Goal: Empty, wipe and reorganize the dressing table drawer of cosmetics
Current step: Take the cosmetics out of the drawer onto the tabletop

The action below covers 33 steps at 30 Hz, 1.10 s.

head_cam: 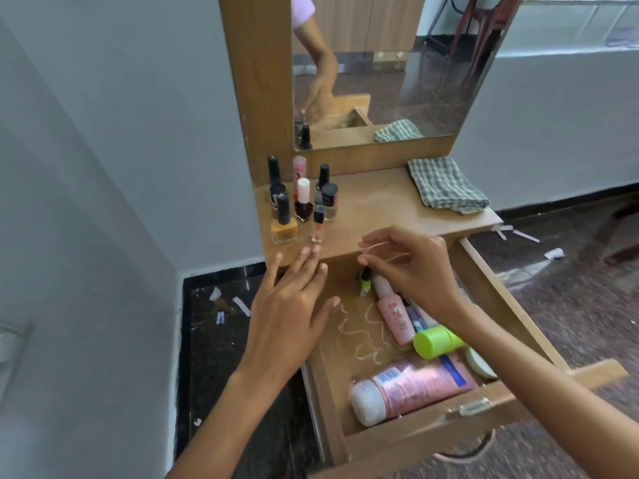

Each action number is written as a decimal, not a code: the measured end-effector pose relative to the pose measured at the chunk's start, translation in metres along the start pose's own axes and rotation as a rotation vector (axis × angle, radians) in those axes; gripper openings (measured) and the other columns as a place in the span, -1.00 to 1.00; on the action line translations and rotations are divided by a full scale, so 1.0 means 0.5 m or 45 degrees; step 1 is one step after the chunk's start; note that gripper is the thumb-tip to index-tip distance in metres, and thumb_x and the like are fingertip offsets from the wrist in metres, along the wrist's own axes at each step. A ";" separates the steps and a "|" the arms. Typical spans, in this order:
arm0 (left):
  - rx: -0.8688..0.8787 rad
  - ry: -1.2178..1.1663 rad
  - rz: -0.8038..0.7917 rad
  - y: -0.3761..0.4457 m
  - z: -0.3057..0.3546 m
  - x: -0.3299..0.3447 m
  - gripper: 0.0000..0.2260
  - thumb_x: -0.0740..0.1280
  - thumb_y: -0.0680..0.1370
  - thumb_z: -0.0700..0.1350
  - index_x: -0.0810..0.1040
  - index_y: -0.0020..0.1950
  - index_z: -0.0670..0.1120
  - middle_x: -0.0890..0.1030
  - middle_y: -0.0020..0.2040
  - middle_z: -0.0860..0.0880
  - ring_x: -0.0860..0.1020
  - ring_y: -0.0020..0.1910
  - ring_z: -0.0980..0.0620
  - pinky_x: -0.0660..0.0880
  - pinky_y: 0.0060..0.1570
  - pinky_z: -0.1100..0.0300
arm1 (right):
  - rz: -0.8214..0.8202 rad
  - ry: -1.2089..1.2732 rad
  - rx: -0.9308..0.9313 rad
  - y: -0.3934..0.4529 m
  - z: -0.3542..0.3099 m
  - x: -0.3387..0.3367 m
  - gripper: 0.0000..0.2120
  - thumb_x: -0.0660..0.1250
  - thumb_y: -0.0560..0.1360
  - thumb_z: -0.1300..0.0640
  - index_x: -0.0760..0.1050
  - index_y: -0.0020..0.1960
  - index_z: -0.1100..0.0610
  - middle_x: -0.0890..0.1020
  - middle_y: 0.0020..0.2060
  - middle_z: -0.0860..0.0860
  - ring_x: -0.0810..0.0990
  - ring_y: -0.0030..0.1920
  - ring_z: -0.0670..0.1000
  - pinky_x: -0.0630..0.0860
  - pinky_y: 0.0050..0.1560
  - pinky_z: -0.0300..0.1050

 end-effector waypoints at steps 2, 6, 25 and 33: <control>0.095 -0.031 -0.076 -0.006 0.032 0.007 -0.60 0.40 0.43 0.01 0.53 0.21 -0.14 0.43 0.33 -0.10 0.34 0.36 0.02 0.10 0.39 0.03 | -0.108 -0.110 -0.029 -0.033 0.014 -0.037 -0.87 0.50 0.39 0.24 0.63 -0.07 0.19 0.70 -0.18 -0.05 0.66 -0.18 -0.16 0.60 -0.16 -0.21; 0.180 -0.108 -0.284 -0.009 0.071 0.049 -0.67 0.47 0.38 0.02 0.63 0.09 -0.09 0.50 0.27 -0.08 0.41 0.31 0.04 0.12 0.37 0.08 | -0.375 -0.350 0.032 -0.078 0.058 -0.082 -0.91 0.48 0.42 0.19 0.65 -0.08 0.10 0.69 -0.20 -0.10 0.64 -0.19 -0.19 0.60 -0.18 -0.13; 0.080 -0.591 -0.274 0.015 0.090 0.042 -0.42 0.39 0.29 0.23 0.51 0.26 0.06 0.59 0.13 0.14 0.50 0.07 0.22 0.36 0.07 0.36 | -0.710 -0.546 -0.216 -0.087 0.034 -0.063 -0.62 0.49 0.35 0.06 0.58 0.15 0.04 0.63 0.01 -0.02 0.61 -0.02 0.04 0.51 -0.08 -0.01; -0.105 -0.707 0.288 0.033 0.034 -0.037 -0.59 0.53 0.34 -0.03 0.60 0.14 -0.14 0.63 0.04 0.04 0.57 0.03 0.22 0.53 -0.01 0.25 | -0.331 -0.317 -0.266 0.004 -0.023 -0.054 -0.64 0.48 0.39 -0.03 0.56 0.11 0.11 0.64 0.02 -0.09 0.58 0.07 -0.05 0.51 0.06 -0.02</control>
Point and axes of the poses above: each hand's wrist, its own y-axis towards the middle knuckle, its own x-axis out of the palm, z = x × y, the point moved 4 cm from there along y, towards the middle knuckle
